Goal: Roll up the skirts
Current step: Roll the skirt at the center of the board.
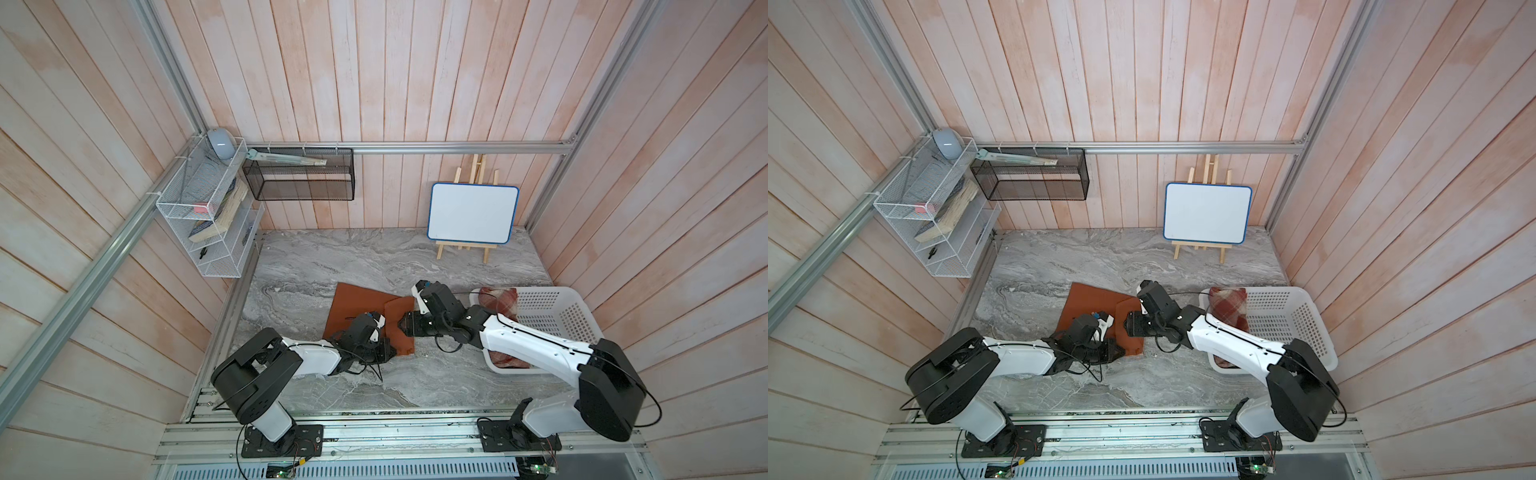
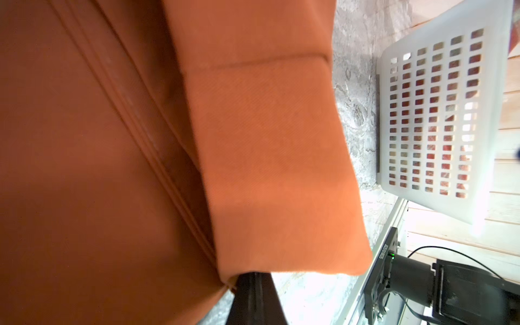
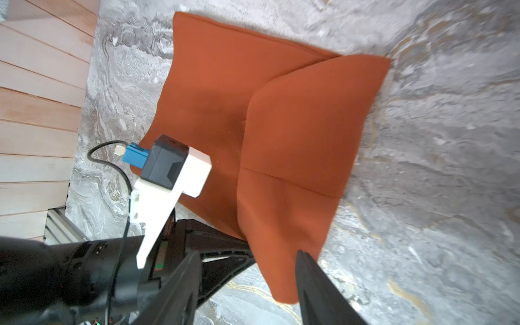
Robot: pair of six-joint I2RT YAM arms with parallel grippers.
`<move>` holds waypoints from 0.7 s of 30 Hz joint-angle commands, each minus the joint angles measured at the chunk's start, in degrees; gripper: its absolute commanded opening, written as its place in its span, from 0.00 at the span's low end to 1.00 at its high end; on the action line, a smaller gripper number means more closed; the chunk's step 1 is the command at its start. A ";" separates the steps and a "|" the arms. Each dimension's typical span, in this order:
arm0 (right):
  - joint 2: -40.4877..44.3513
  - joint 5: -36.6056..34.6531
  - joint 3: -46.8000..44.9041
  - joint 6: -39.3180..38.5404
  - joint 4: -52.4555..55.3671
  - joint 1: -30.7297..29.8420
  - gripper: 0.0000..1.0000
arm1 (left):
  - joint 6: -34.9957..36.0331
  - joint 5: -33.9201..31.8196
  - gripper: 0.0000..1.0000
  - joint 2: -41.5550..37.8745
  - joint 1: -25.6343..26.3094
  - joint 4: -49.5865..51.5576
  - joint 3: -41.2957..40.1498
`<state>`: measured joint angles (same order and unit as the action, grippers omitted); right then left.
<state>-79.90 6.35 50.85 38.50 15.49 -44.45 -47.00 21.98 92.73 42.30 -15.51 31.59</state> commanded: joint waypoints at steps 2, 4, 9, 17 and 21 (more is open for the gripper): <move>-0.74 2.90 -6.76 -3.12 -4.87 5.98 0.62 | -0.76 -2.29 0.02 1.93 -2.21 4.41 -2.28; -3.12 2.99 -6.92 -5.25 -7.31 6.50 0.66 | -0.42 -2.09 0.02 1.76 -2.63 4.77 -2.41; -11.59 12.55 -7.36 -6.90 -15.15 7.18 0.65 | 0.05 -1.23 0.01 1.83 -3.52 4.51 -2.66; -16.44 20.42 -11.53 -4.09 -27.97 7.88 0.66 | 0.68 0.58 0.01 2.94 -3.54 3.18 -2.67; -20.71 23.65 -11.97 -3.25 -33.84 7.91 0.65 | 0.69 2.23 0.01 4.01 -3.65 1.58 -2.92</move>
<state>-96.99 26.06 40.38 34.24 -14.24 -36.53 -47.18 25.54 93.76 39.03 -17.89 30.79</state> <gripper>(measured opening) 0.651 0.045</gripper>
